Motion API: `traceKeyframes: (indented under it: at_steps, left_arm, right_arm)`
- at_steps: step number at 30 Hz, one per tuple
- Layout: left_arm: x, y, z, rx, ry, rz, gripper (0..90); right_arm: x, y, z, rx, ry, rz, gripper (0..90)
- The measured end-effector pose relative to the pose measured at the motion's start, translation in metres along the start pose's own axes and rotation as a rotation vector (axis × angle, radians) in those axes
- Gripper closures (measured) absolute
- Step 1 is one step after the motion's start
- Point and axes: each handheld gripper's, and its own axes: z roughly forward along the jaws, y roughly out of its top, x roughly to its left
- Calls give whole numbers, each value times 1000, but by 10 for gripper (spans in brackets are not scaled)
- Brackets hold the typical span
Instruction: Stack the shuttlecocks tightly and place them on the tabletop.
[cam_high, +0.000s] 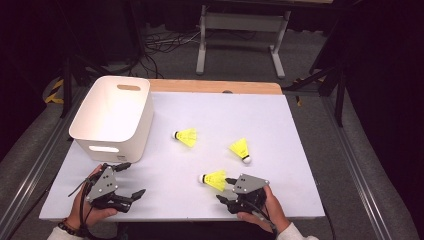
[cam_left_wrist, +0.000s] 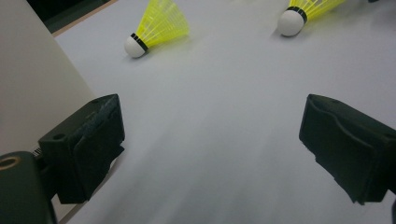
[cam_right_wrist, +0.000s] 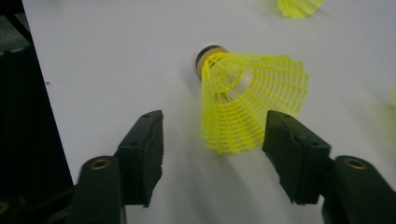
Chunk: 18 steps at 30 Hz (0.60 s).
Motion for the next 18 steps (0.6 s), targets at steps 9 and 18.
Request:
traceKeyframes:
  at_steps: [9, 18]
  left_arm:
    - [1, -1, 1, 5, -4, -3, 76]
    - [2, -1, 1, 10, -11, -10, 78]
  right_arm:
    - [-1, 1, 4, 2, 25, 3, 841]
    - [-1, 0, 6, -2, 25, -15, 900]
